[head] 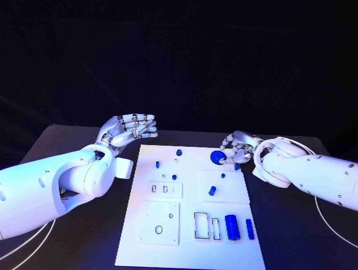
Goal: Assemble the parts on the task board
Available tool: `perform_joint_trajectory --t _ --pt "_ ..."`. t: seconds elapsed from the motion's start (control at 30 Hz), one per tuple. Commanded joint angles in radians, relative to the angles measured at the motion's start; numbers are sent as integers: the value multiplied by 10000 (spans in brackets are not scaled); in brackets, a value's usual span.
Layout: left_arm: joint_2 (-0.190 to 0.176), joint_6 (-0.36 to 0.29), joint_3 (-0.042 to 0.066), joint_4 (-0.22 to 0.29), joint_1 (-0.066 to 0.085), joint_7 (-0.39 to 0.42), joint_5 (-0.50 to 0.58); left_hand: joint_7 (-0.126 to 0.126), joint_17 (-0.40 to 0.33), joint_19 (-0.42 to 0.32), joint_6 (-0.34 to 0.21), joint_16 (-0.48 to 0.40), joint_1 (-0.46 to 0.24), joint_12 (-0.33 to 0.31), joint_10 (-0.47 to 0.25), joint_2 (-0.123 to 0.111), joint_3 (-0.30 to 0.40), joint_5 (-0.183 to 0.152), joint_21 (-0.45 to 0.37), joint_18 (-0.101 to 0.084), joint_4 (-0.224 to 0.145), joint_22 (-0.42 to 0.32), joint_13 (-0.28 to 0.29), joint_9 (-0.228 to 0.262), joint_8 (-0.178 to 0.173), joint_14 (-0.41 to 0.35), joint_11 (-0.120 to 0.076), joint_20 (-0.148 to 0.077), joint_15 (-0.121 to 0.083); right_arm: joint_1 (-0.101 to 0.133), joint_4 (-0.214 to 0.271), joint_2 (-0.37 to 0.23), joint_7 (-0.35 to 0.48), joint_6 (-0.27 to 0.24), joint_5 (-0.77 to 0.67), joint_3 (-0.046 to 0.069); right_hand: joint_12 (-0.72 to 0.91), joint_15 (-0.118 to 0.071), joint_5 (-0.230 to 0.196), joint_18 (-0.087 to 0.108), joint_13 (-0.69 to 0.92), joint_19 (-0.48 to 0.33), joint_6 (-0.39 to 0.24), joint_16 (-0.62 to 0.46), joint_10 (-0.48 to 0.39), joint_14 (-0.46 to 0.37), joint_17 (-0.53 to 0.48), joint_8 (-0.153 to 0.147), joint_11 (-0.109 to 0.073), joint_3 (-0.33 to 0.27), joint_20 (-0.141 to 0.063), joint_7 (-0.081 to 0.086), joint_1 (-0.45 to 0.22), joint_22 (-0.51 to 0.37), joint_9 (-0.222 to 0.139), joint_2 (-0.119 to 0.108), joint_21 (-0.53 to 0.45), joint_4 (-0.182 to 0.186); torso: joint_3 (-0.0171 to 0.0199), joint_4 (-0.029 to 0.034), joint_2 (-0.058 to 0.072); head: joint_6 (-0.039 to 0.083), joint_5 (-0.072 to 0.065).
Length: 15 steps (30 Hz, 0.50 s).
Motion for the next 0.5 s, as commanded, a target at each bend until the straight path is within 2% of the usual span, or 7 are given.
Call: perform_joint_trajectory --t 0.03,0.1,0.27,0.37,0.5 --pt "25 171 8 2 11 49 -30 525 15 -41 -90 -33 -16 -53 -17 -98 60 -64 34 116 9 -15 -8 -16 -69 -79 33 -5 24 -17 -33 47 20 21 40 3 106 83 44 -207 918 691 51 42 116 961 2257 72 18 81 15 -29 25 2035 5 108 46 -6 -3 4 -7 -31 22" --pt "27 171 8 -3 11 46 -30 525 15 -41 -90 -33 -16 -53 -17 -98 60 -64 34 116 9 -15 -8 -16 -69 -79 33 -5 24 -26 -46 72 28 18 49 3 160 79 56 -216 971 714 89 48 160 964 2274 91 12 137 13 -36 31 2071 1 137 74 -14 -10 -1 -10 -40 33" --pt "35 176 8 -17 11 33 -30 526 18 -48 -93 -41 -22 -60 -19 -95 70 -63 33 116 4 -18 -8 -16 -70 -94 34 -2 27 -71 -109 169 41 -3 52 1 220 71 53 -230 1032 748 156 55 209 969 2296 115 0 236 8 -48 50 2123 -9 184 114 -26 2 -8 1 -56 67" --pt "39 181 8 -20 11 27 -30 526 18 -50 -93 -43 -22 -62 -20 -93 74 -62 32 116 2 -18 -8 -16 -70 -98 35 -2 28 -105 -184 225 25 8 22 0 260 56 -143 -241 1072 776 234 63 232 973 2317 92 -15 476 -4 -59 110 2170 -67 209 150 -42 -5 -7 -3 -61 66" --pt "39 182 8 -25 11 23 -30 526 18 -50 -93 -43 -22 -62 -20 -93 74 -62 32 116 2 -18 -8 -16 -70 -98 35 -2 28 -140 -258 278 13 31 -2 -2 261 56 -145 -242 1074 777 234 63 234 973 2318 92 -15 479 -5 -59 110 2172 -67 209 151 -42 -8 -15 -7 -84 80"
